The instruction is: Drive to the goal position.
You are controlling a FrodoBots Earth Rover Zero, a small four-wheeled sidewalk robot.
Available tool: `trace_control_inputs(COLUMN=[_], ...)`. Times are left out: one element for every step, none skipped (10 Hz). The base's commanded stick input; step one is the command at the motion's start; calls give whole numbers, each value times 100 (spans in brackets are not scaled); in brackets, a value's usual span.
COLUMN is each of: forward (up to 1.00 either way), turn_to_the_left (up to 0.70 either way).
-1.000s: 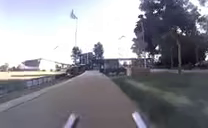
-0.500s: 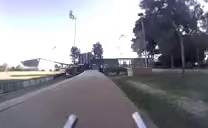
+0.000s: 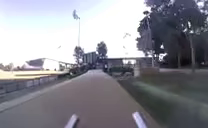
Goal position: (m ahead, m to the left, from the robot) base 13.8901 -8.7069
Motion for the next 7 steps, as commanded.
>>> trace_control_inputs(forward=[100,100,100,100,100,100,100], turn_to_the_left=[3,0,0,0,0,0,0])
